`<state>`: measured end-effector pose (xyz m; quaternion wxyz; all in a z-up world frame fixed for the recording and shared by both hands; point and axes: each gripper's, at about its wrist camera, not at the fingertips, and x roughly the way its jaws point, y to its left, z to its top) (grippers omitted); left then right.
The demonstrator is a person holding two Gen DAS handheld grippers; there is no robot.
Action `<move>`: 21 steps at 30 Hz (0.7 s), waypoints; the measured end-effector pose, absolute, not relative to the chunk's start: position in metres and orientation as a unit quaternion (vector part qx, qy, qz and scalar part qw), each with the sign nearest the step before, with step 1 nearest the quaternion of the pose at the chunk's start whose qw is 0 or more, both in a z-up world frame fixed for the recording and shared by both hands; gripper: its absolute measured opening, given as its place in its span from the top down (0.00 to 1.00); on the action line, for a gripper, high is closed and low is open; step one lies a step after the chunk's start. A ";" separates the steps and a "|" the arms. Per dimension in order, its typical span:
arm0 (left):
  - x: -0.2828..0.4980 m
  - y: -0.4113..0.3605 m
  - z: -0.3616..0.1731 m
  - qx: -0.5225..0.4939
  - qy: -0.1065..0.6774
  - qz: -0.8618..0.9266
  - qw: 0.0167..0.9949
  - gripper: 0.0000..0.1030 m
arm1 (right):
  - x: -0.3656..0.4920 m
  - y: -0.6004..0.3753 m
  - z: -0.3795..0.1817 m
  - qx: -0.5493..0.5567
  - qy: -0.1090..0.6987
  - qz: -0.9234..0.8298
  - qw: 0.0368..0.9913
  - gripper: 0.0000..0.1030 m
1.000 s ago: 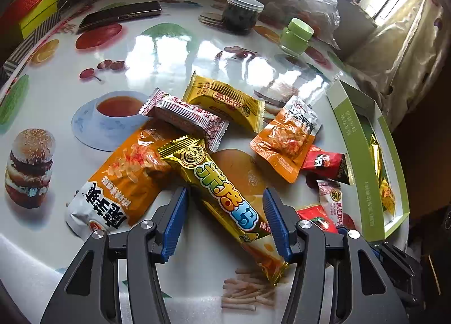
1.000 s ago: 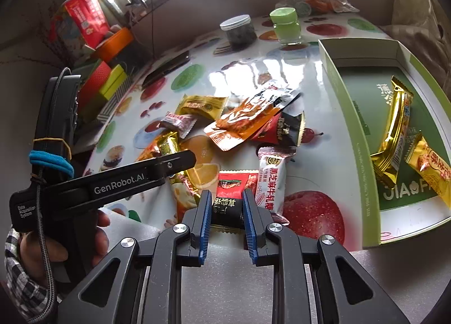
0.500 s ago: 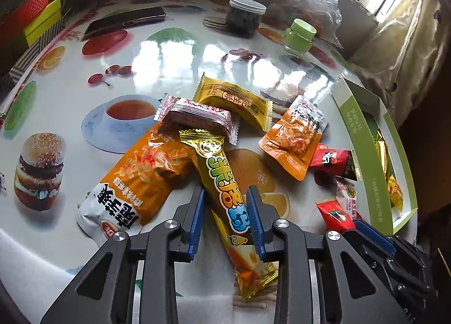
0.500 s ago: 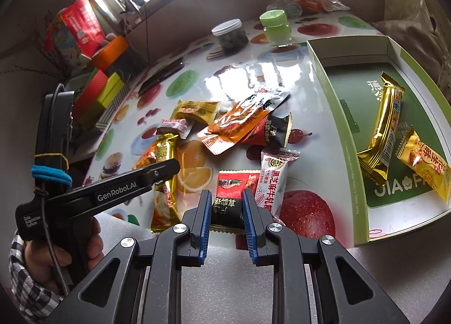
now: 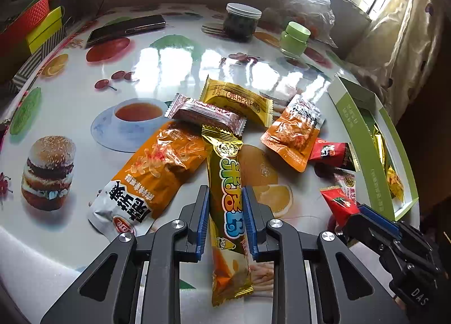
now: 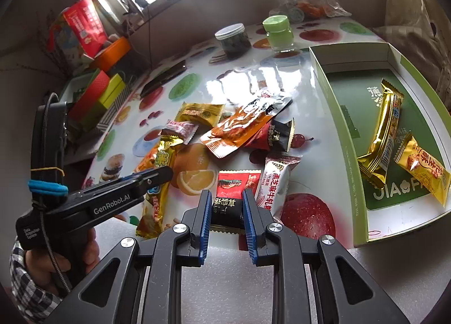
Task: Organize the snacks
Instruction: 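Lift both held snacks and carry them toward the green box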
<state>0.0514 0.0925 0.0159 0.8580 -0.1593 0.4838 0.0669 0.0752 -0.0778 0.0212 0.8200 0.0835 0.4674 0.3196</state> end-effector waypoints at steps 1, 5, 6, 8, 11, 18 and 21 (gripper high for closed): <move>0.051 0.092 0.017 -0.162 0.482 0.064 0.859 0.77 | 0.075 -0.078 0.022 0.084 0.466 0.320 0.821 0.80; 0.050 0.089 0.023 -0.163 0.474 0.053 0.864 0.77 | 0.075 -0.080 0.024 0.084 0.462 0.319 0.823 0.80; 0.049 0.089 0.024 -0.165 0.472 0.053 0.864 0.77 | 0.075 -0.080 0.024 0.085 0.460 0.320 0.824 0.80; 0.048 0.087 0.028 -0.165 0.468 0.048 0.867 0.77 | 0.074 -0.082 0.025 0.085 0.457 0.319 0.826 0.80; 0.047 0.086 0.033 -0.165 0.462 0.043 0.870 0.77 | 0.075 -0.084 0.027 0.087 0.454 0.317 0.828 0.80; 0.050 0.081 0.044 -0.164 0.453 0.031 0.876 0.77 | 0.076 -0.088 0.032 0.092 0.446 0.316 0.832 0.80; 0.052 0.078 0.048 -0.162 0.449 0.025 0.878 0.77 | 0.076 -0.092 0.035 0.095 0.443 0.313 0.835 0.80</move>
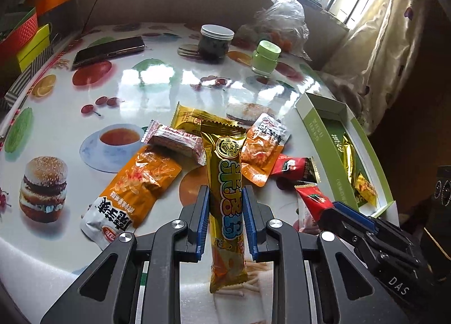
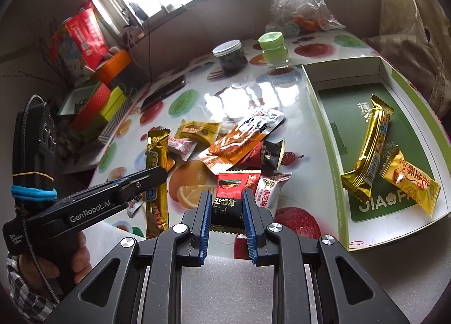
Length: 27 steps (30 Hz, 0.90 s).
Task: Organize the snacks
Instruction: 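Lift both held snacks and carry them toward the green box, then lower the red candy and gold stick packet into the green box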
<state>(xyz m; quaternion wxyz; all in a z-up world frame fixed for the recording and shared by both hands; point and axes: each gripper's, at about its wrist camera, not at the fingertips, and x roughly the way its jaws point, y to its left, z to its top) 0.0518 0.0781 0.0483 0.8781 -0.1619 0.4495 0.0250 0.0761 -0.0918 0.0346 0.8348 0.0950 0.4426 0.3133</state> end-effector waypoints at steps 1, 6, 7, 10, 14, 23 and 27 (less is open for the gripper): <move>0.052 0.077 0.050 -0.161 0.448 0.022 0.879 0.77 | 0.076 -0.093 0.036 0.097 0.441 0.313 0.836 0.80; 0.057 0.068 0.058 -0.155 0.444 0.010 0.883 0.77 | 0.079 -0.103 0.042 0.103 0.434 0.305 0.842 0.80; 0.058 0.066 0.059 -0.154 0.442 0.005 0.883 0.77 | 0.079 -0.106 0.044 0.105 0.432 0.302 0.843 0.80; 0.061 0.059 0.065 -0.152 0.438 -0.005 0.886 0.77 | 0.081 -0.115 0.048 0.110 0.427 0.294 0.848 0.80; 0.066 0.049 0.072 -0.151 0.434 -0.021 0.888 0.77 | 0.084 -0.126 0.052 0.115 0.419 0.283 0.855 0.80; 0.085 0.019 0.087 -0.142 0.424 -0.060 0.892 0.77 | 0.093 -0.161 0.062 0.131 0.403 0.245 0.872 0.80; 0.095 0.004 0.090 -0.142 0.425 -0.080 0.891 0.77 | 0.099 -0.177 0.063 0.138 0.398 0.225 0.878 0.80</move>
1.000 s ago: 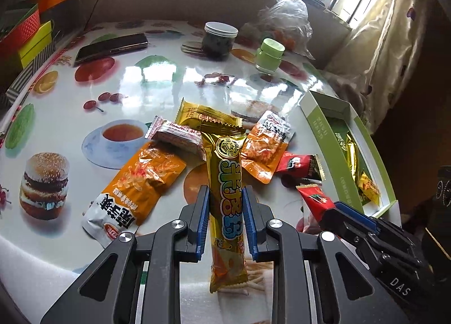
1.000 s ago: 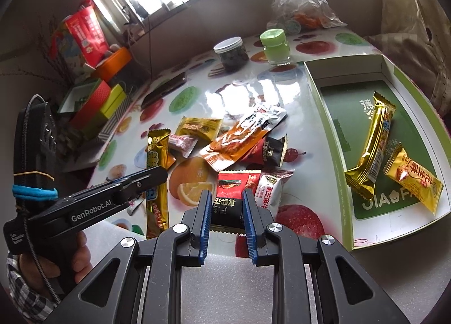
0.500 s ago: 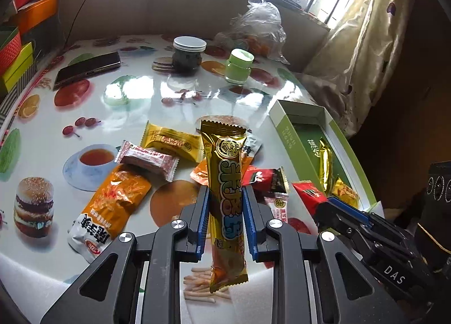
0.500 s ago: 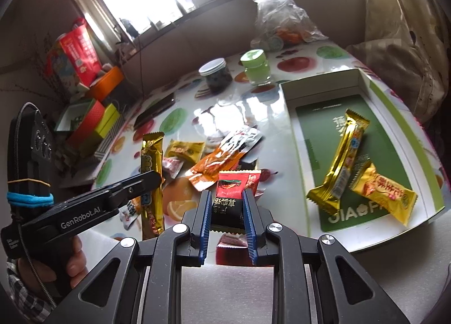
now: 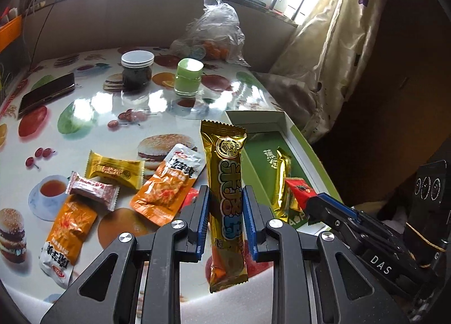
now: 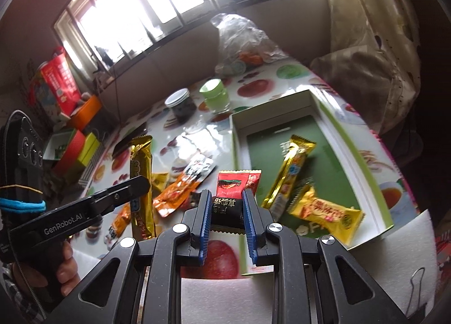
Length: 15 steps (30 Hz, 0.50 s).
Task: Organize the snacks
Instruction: 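Lower the red candy and gold stick packet into the green box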
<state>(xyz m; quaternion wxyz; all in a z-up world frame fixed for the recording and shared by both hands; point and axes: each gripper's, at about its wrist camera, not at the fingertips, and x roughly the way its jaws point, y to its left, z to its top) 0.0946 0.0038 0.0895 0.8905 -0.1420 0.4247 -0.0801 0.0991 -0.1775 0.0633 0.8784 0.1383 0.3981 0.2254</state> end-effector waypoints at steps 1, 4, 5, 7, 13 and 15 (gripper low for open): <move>0.097 0.001 0.090 -0.143 0.425 -0.086 0.890 0.77 | 0.100 -0.181 0.063 0.140 0.398 0.221 0.879 0.80; 0.105 -0.009 0.091 -0.144 0.425 -0.098 0.888 0.77 | 0.105 -0.192 0.062 0.147 0.397 0.209 0.881 0.80; 0.108 -0.011 0.090 -0.144 0.426 -0.101 0.887 0.77 | 0.106 -0.195 0.061 0.149 0.397 0.205 0.882 0.80; 0.113 -0.017 0.090 -0.149 0.429 -0.112 0.884 0.77 | 0.108 -0.201 0.060 0.152 0.397 0.198 0.883 0.80; 0.125 -0.030 0.092 -0.154 0.430 -0.127 0.881 0.77 | 0.116 -0.215 0.057 0.151 0.396 0.176 0.888 0.80; 0.130 -0.034 0.092 -0.152 0.429 -0.131 0.880 0.77 | 0.119 -0.219 0.055 0.152 0.397 0.171 0.889 0.80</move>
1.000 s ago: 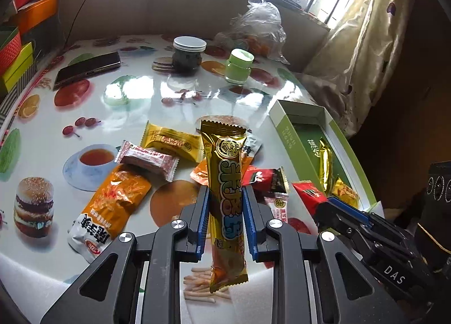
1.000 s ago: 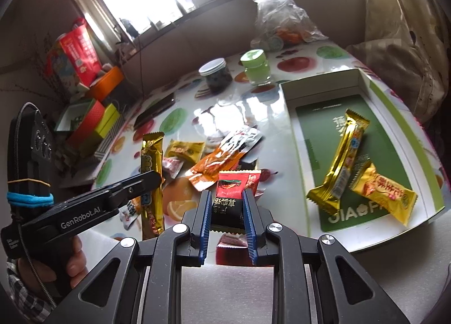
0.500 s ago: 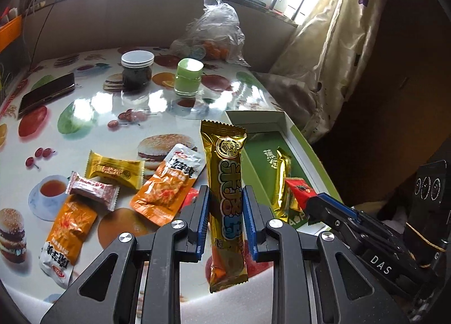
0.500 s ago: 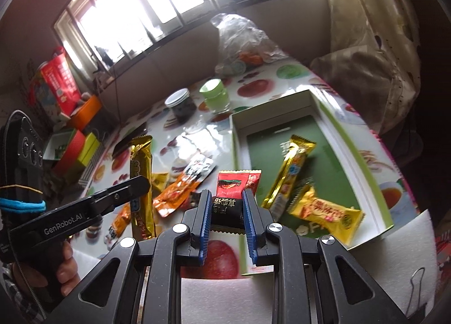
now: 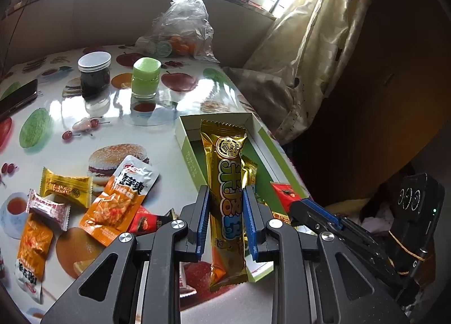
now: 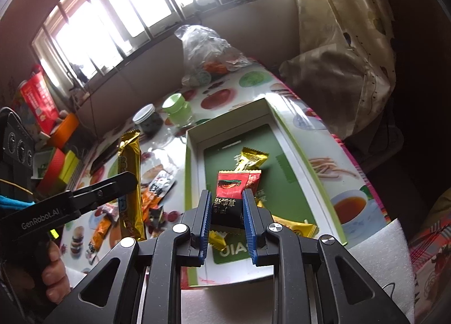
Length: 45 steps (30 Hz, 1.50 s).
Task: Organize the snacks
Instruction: 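Lower the red candy and gold stick packet into the green box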
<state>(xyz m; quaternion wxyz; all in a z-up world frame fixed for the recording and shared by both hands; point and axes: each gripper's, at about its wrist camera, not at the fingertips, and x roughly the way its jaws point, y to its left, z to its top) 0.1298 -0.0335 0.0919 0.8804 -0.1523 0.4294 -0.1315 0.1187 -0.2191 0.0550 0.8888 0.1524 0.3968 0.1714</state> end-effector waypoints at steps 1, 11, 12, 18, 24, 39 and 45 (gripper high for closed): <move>0.132 -0.036 0.092 -0.149 0.430 -0.132 0.880 0.77 | 0.120 -0.221 0.054 0.152 0.398 0.168 0.889 0.80; 0.159 -0.056 0.084 -0.155 0.442 -0.149 0.871 0.77 | 0.131 -0.230 0.037 0.147 0.414 0.149 0.886 0.80; 0.160 -0.059 0.082 -0.153 0.443 -0.151 0.870 0.77 | 0.132 -0.230 0.036 0.146 0.414 0.147 0.886 0.80; 0.172 -0.069 0.070 -0.148 0.458 -0.153 0.863 0.77 | 0.136 -0.229 0.029 0.118 0.414 0.128 0.893 0.80; 0.179 -0.076 0.059 -0.141 0.472 -0.154 0.857 0.77 | 0.139 -0.228 0.022 0.099 0.415 0.116 0.897 0.80; 0.187 -0.088 0.040 -0.141 0.499 -0.154 0.841 0.77 | 0.144 -0.230 0.012 0.101 0.425 0.118 0.892 0.79; 0.189 -0.089 0.034 -0.140 0.507 -0.152 0.837 0.77 | 0.142 -0.230 0.011 0.106 0.425 0.123 0.890 0.74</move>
